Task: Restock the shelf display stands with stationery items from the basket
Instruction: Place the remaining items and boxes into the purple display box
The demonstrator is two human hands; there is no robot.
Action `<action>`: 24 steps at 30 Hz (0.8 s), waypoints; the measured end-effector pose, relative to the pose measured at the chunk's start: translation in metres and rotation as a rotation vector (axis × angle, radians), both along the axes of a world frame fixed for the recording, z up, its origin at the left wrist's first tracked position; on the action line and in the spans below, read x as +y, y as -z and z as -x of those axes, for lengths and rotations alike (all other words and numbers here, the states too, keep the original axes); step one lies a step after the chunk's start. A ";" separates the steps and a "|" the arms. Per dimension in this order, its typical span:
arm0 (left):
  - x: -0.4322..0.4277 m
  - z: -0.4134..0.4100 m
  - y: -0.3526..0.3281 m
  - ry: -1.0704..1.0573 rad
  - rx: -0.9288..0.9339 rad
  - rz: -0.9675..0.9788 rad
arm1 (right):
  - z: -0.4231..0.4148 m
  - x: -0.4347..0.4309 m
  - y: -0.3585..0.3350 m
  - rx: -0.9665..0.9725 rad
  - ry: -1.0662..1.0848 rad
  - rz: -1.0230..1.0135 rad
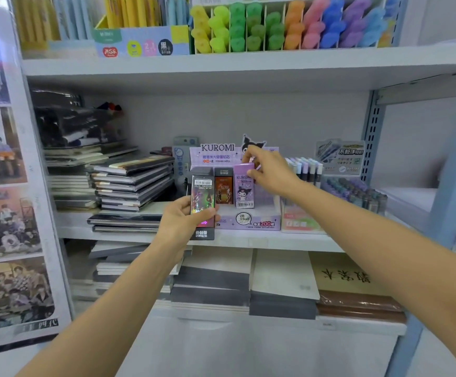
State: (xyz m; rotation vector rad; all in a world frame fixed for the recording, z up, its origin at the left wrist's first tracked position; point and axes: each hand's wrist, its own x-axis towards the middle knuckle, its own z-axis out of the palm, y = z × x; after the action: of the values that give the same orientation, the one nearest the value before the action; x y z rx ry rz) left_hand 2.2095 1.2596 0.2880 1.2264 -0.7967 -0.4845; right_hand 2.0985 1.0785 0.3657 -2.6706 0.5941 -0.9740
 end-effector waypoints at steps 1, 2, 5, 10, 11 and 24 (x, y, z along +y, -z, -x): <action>0.000 0.000 0.000 -0.001 -0.001 -0.001 | -0.002 0.001 0.002 -0.011 0.005 0.010; 0.000 0.001 0.000 -0.004 -0.002 -0.002 | -0.005 0.001 0.004 -0.024 0.014 0.021; 0.000 0.002 0.000 -0.009 -0.009 -0.009 | -0.008 -0.001 0.006 -0.029 0.044 0.043; 0.000 0.002 0.000 -0.005 0.007 -0.009 | -0.004 -0.008 0.014 0.049 0.041 -0.053; 0.001 0.002 0.000 -0.002 0.010 -0.010 | -0.005 -0.008 0.016 0.039 0.056 -0.027; 0.010 0.014 -0.006 0.051 -0.055 -0.042 | 0.019 0.026 0.005 -0.057 -0.172 -0.061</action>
State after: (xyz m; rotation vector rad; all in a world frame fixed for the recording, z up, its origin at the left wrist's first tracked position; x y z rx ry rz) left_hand 2.1954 1.2693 0.2941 1.2653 -0.8696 -0.5132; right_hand 2.0792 1.1049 0.3609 -2.5811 0.3685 -0.9636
